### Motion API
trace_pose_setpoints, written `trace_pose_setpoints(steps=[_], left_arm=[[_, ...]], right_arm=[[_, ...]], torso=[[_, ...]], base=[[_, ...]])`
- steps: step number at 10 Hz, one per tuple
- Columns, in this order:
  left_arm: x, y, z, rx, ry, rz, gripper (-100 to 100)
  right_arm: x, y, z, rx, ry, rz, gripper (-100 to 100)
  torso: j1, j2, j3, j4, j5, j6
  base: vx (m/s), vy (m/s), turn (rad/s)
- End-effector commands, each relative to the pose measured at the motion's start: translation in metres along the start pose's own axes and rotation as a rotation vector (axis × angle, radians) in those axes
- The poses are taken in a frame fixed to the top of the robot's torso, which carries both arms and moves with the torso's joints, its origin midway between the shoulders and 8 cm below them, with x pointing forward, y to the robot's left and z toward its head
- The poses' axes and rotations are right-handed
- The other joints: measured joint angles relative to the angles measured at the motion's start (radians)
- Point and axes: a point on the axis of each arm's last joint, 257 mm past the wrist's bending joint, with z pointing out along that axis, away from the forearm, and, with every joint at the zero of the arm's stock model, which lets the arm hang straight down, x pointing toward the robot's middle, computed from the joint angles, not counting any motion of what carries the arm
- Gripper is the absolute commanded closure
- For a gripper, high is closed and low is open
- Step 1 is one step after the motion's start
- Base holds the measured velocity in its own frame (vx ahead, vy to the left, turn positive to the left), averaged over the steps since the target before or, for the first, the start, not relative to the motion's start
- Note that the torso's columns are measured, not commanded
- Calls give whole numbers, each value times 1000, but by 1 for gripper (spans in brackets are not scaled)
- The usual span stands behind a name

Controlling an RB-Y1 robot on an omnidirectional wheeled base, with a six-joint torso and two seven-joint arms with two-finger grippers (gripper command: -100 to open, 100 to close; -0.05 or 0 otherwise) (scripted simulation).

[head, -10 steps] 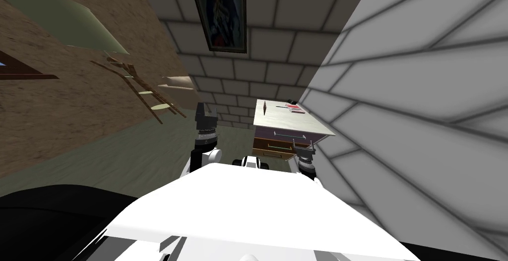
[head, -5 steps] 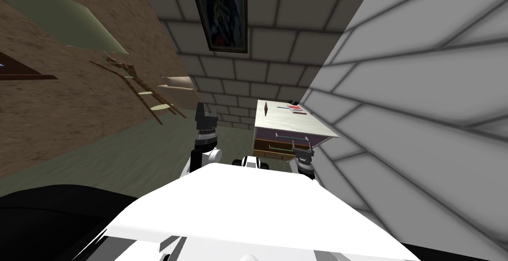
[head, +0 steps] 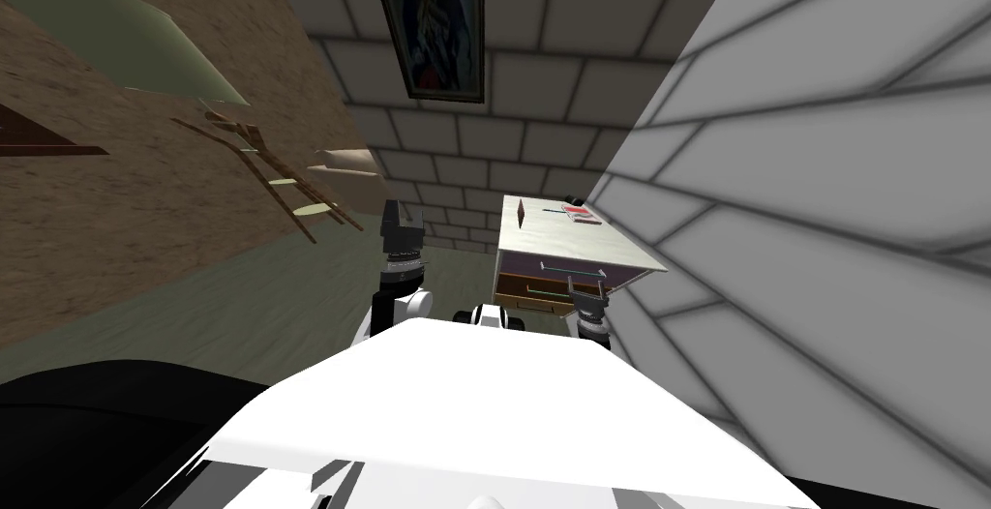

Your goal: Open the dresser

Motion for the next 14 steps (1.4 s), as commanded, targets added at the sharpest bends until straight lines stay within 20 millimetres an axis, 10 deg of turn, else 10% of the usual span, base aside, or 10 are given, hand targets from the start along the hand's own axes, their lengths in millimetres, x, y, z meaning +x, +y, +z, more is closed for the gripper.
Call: trace_pose_setpoints(steps=[1,14], left_arm=[[0,0,0,0,0,0,0],[0,0,0,0,0,0,0]], right_arm=[[1,2,-4,-2,5,-55,-100],[-3,43,-40,-31,80,-317,-100]], torso=[[0,0,0,0,0,0],[0,0,0,0,0,0]], base=[[16,12,-1],[30,22,1]])
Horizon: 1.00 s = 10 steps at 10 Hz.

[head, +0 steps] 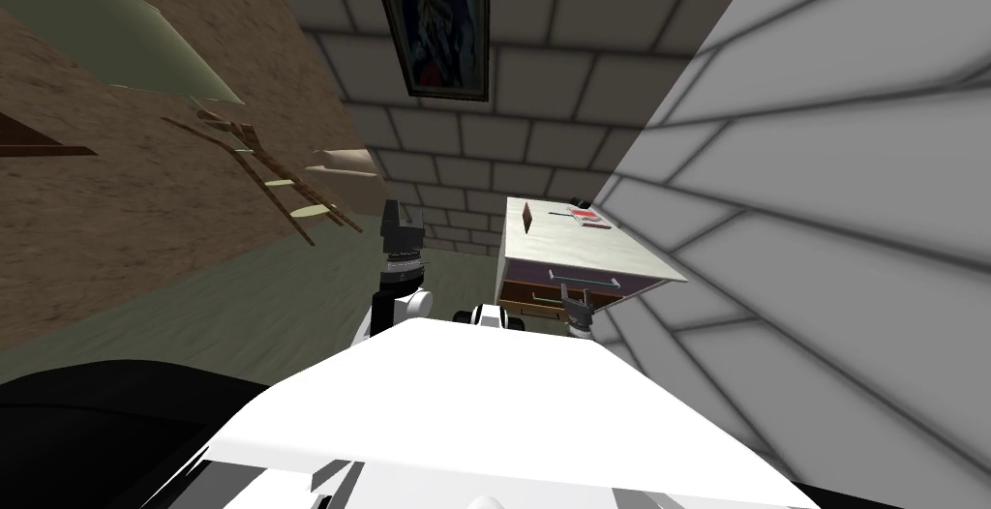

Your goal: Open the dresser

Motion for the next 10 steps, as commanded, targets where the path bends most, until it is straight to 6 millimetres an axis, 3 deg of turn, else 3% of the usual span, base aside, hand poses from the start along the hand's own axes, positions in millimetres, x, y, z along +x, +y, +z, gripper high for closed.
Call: trace_pose_setpoints(steps=[1,4,8,10], left_arm=[[0,0,0,0,0,0,0],[0,0,0,0,0,0,0],[0,0,0,0,0,0,0],[0,0,0,0,0,0,0]], right_arm=[[-7,7,-6,-2,14,-49,-100],[-20,18,-14,-3,40,-79,-100],[-3,13,2,-5,30,-72,-100],[14,8,21,-6,23,-68,-100]], torso=[[0,0,0,0,0,0],[0,-1,0,0,0,0],[2,0,0,0,1,0],[0,0,0,0,0,0]], base=[[21,16,0],[32,22,0],[4,42,-18],[-5,59,-32]])
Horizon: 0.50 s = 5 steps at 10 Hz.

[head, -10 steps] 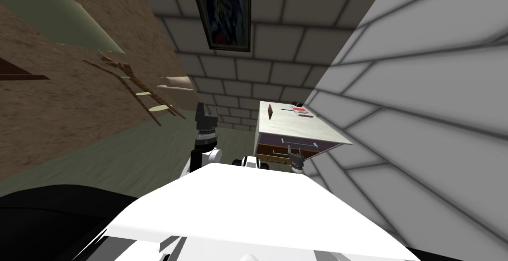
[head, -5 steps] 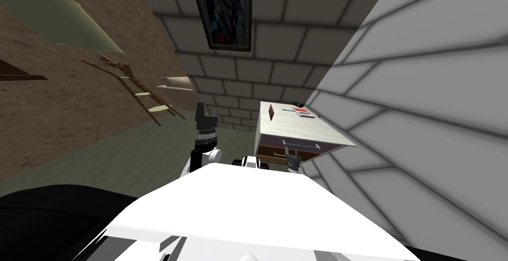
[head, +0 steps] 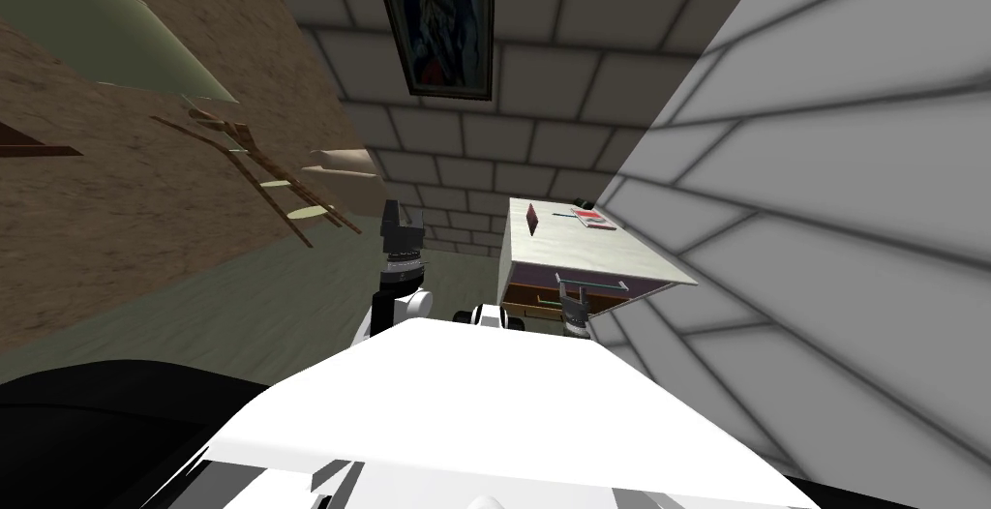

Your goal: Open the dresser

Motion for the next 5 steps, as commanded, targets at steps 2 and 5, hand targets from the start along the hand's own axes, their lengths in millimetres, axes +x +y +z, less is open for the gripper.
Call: trace_pose_setpoints(steps=[2,5], left_arm=[[0,0,0,0,0,0,0],[0,0,0,0,0,0,0]], right_arm=[[1,1,0,-3,2,2,100],[-13,4,-16,-1,8,-1,100]], torso=[[0,-1,0,0,0,0],[-3,-6,-3,-2,-2,-2]], base=[[-3,5,20],[-5,-56,24]])
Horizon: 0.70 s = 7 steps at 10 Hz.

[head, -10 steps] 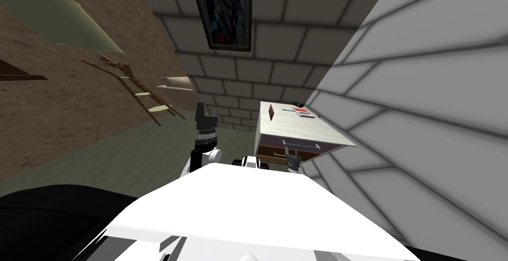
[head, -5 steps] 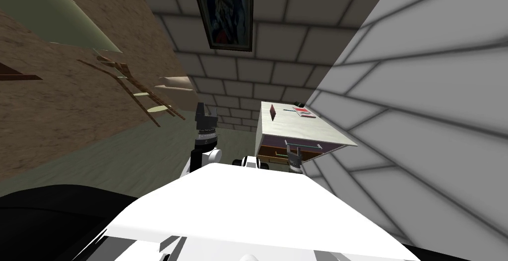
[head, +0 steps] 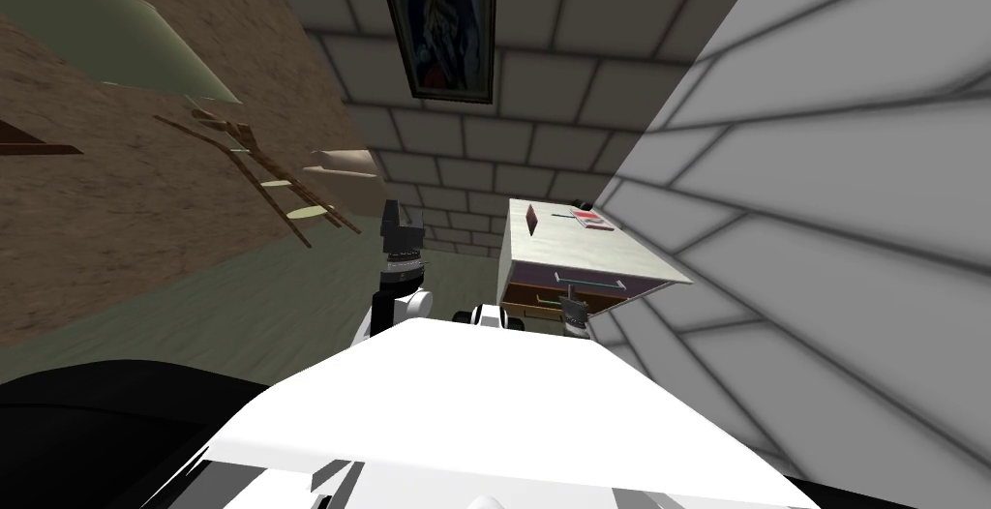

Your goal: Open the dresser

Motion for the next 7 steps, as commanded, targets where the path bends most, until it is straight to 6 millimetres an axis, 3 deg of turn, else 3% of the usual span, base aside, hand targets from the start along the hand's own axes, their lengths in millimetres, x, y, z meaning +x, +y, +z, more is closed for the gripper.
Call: trace_pose_setpoints(steps=[1,2,5,7], left_arm=[[0,0,0,0,0,0,0],[0,0,0,0,0,0,0],[0,0,0,0,0,0,0],[0,0,0,0,0,0,0]], right_arm=[[-6,3,-9,-4,5,1,100],[3,-2,-6,-5,-12,-22,-100],[11,-3,3,3,0,-4,-100],[30,-8,25,1,-5,3,-100]], torso=[[2,2,1,1,1,1],[5,4,2,2,2,2],[0,7,4,2,1,2],[9,4,2,2,4,1]], base=[[2,-37,13],[-2,-18,-14],[-20,-73,-46],[7,61,-37]])
